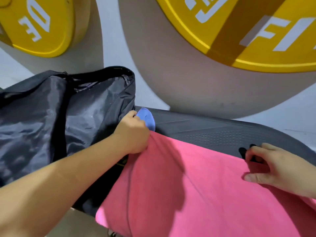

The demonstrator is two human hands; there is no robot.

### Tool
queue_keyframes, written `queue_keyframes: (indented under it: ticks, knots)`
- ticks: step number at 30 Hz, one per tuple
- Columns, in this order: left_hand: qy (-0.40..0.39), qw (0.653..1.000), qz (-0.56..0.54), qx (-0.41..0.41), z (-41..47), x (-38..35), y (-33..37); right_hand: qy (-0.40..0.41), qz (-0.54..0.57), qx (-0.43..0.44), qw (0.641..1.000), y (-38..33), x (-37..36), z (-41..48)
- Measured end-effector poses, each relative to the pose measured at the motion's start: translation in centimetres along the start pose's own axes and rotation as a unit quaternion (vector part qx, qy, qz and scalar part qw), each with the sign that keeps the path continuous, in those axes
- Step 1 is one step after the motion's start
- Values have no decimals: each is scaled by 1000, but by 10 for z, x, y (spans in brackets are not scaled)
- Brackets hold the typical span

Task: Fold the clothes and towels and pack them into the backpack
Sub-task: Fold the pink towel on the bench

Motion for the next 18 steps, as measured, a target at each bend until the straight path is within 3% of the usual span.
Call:
queue_keyframes:
  ticks: [2,5,7,9,11,14,18]
  knots:
    - [-23,999,-34,30,-6,-1,-6,-26,-4,-2,1000,-9,-11,4]
    - [26,995,-17,98,-4,0,-25,4,-17,-7,1000,-14,-4,8]
    - [-100,984,-28,144,-1,-13,-31,-34,-41,-28,998,-11,1,4]
    - [-34,993,57,95,-8,-23,-24,-108,-86,-57,989,-2,5,-6]
    - [-8,997,49,64,-7,-19,-19,-177,-121,-77,974,11,7,-20]
    - [-58,994,30,85,2,-8,-16,-222,-114,-86,964,28,10,-35]
    - [-77,983,38,160,12,-1,-20,-59,-11,-162,985,70,36,-37]
Point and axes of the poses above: each hand's wrist, its own z-axis towards the middle knuckle, its own x-axis out of the back of the hand, y = z × x, the point moved 8 cm from there along z, towards the middle knuckle, and after that the axes turned 12 degrees about x, right-handed, at the moved point
